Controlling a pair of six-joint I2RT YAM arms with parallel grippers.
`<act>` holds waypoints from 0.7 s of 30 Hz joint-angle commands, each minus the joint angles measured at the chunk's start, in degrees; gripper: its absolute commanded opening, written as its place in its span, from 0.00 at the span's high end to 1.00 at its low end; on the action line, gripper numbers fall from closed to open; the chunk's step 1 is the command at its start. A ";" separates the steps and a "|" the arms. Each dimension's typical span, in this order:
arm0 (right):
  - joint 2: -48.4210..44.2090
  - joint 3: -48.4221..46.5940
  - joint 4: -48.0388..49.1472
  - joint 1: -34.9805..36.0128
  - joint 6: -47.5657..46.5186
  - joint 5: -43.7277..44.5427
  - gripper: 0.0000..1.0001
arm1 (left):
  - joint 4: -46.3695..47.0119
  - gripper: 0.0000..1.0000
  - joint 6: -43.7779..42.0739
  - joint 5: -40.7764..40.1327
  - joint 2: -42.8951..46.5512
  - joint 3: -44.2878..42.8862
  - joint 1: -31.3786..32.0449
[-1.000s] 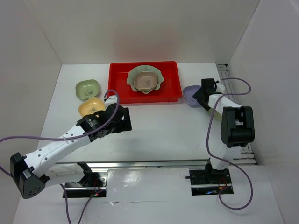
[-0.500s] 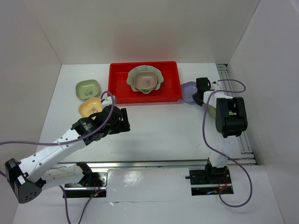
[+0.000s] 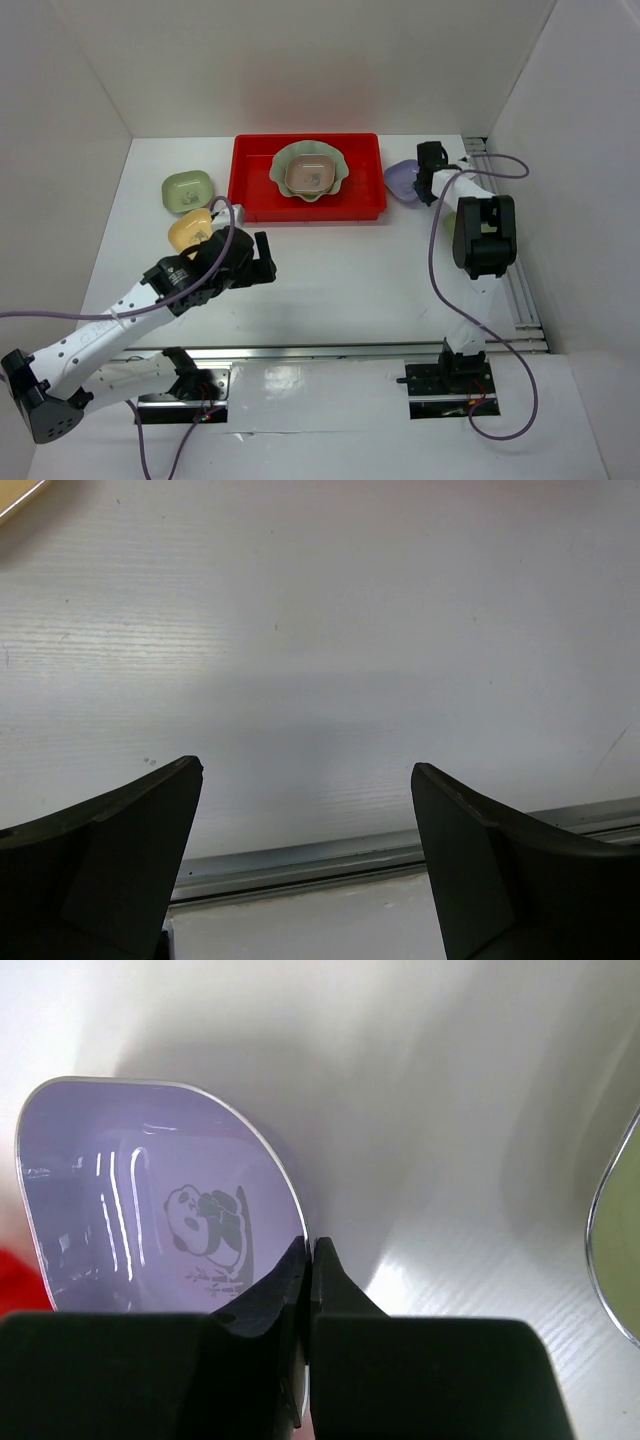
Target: Place the plates into the plastic bin on the countertop
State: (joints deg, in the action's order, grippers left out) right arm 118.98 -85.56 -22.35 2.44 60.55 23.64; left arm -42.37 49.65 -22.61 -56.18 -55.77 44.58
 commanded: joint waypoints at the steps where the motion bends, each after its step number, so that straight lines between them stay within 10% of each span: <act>1: 0.99 -8.64 -10.32 0.20 2.46 9.74 1.00 | 0.53 0.01 -0.87 0.29 1.34 0.57 -0.19; 12: -4.71 -17.37 -10.98 3.80 2.83 21.89 1.00 | 0.53 0.01 -0.87 1.43 1.34 0.57 -0.19; 21: -7.90 -14.26 10.23 13.36 -22.83 -2.54 1.00 | -1.66 0.01 -0.87 0.03 1.34 -0.56 -0.19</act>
State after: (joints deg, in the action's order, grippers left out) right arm 111.83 -96.33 -19.53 11.16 46.78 27.79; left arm -42.68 49.58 -21.56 -55.72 -55.46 44.58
